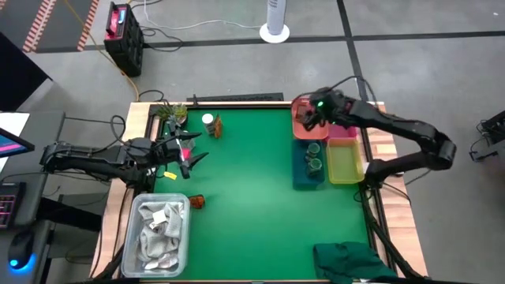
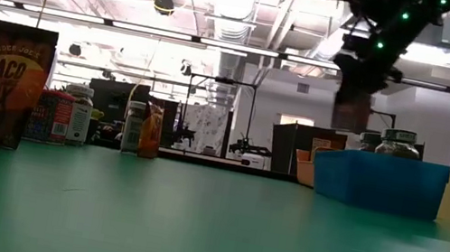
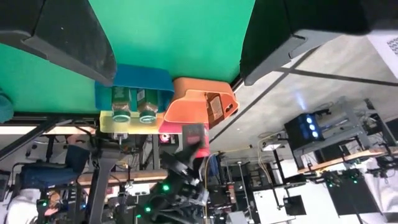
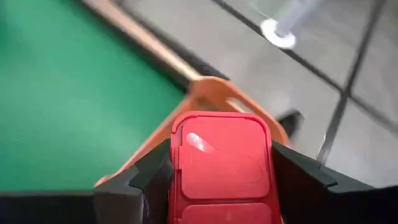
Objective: Sort spices by type
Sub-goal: Put the right red seasoning can into the red bin
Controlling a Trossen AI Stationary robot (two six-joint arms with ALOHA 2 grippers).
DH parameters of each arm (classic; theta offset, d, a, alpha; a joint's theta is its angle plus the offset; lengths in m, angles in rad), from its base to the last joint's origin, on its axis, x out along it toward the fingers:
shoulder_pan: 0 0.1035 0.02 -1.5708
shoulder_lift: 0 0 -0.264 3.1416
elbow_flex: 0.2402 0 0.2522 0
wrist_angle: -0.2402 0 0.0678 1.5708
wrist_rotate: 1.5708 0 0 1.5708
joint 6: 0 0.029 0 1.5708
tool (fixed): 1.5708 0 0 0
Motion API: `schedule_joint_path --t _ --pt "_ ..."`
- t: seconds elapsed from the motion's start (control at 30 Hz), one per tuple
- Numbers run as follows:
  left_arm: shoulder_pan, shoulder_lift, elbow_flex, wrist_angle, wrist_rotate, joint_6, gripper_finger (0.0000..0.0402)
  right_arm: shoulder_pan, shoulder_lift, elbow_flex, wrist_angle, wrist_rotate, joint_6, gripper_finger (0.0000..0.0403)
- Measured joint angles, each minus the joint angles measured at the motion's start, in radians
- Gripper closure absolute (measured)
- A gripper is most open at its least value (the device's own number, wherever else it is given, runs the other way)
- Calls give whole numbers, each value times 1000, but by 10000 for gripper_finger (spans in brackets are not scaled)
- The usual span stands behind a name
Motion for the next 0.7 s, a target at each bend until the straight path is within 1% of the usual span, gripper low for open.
schedule_joint_path --t 0.07,0.2,0.33,0.43,0.53,0.63,0.7 --pt "0 0 0 0 0 0 74 -47 -26 -18 3 19 80 157" --pt "0 0 0 8 0 -9 74 -147 -19 -39 -18 29 157 156" --pt "0 0 0 11 0 -28 74 -226 20 -38 -56 54 172 155" --pt "0 0 0 11 0 -55 74 -262 32 -39 -62 88 195 155" --pt "0 0 0 12 0 -83 74 -315 31 -38 -34 92 201 155" --pt "0 0 0 15 0 -102 74 -366 31 -38 -53 92 233 155" --pt "0 0 0 34 0 -124 74 -382 31 -38 -41 87 245 154"
